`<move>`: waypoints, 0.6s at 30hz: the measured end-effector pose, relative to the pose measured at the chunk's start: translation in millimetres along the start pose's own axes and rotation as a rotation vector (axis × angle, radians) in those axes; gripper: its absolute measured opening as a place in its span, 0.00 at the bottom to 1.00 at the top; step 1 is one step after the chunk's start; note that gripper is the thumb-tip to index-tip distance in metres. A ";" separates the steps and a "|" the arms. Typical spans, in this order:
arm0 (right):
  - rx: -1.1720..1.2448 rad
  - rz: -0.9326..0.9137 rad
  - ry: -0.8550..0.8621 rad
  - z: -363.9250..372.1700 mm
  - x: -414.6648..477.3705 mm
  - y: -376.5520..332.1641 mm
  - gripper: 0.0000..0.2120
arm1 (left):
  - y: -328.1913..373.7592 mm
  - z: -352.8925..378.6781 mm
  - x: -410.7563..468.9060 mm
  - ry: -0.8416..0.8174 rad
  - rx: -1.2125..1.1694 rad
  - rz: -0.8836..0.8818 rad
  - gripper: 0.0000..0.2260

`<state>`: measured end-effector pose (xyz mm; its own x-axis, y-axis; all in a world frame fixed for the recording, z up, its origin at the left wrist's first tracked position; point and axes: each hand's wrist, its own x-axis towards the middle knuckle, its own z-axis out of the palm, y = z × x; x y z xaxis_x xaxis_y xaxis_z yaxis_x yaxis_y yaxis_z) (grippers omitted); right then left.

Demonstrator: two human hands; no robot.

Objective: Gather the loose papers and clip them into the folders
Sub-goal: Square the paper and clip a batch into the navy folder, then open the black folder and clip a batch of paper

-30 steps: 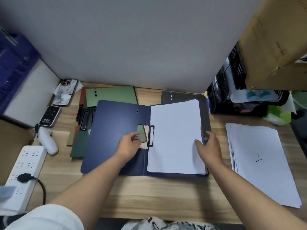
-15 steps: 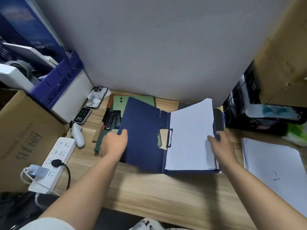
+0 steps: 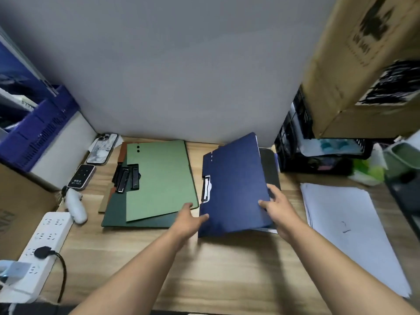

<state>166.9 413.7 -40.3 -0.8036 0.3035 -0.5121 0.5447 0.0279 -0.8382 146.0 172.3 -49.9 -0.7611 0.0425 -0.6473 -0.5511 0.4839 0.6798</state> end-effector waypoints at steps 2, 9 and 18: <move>0.109 0.053 0.050 -19.6 7.3 15.1 0.20 | -7.4 4.1 5.5 -0.036 -0.082 -0.126 0.31; -0.069 0.295 0.172 -49.1 36.2 45.7 0.14 | -5.8 49.1 22.2 -0.108 -0.400 -0.158 0.20; -0.345 0.267 0.389 -35.7 31.1 45.4 0.23 | 3.2 60.2 23.0 -0.139 -0.370 -0.043 0.18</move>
<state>175.2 458.4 -87.6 -0.5156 0.6684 -0.5360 0.8155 0.1908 -0.5465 147.3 227.4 -83.4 -0.6947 0.1594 -0.7014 -0.6870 0.1418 0.7127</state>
